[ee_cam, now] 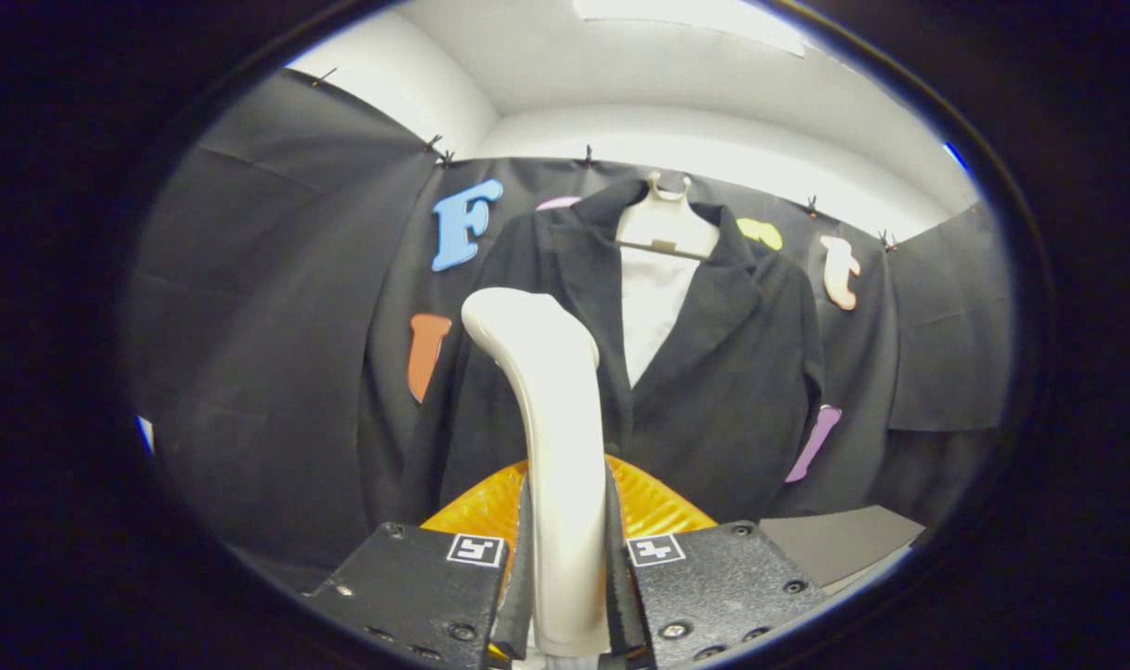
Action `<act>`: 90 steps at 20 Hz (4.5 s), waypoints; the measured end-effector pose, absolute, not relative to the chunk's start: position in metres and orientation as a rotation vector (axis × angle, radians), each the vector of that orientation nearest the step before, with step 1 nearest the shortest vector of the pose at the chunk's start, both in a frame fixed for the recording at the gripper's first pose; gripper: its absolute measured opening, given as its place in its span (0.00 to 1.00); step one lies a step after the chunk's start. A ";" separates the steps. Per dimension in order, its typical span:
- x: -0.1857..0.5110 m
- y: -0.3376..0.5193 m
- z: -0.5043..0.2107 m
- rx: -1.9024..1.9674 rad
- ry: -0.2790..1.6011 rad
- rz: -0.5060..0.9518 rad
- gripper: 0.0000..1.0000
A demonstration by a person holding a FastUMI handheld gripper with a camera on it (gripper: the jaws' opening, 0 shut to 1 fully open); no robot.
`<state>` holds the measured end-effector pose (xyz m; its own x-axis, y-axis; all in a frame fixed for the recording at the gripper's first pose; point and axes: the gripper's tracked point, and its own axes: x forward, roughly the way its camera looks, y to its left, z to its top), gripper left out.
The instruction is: Iron the clothes twice with a garment steamer, once on the left side and once on the right side.
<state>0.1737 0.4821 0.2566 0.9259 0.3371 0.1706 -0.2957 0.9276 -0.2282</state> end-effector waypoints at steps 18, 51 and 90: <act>0.226 0.507 0.280 -0.296 -0.307 0.151 0.35; 0.190 0.467 0.062 -0.475 0.048 0.137 0.35; 0.095 0.365 -0.084 -0.440 0.463 0.222 0.35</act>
<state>0.0952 0.3648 -0.0838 0.8731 0.1074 -0.4755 -0.3035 0.8831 -0.3578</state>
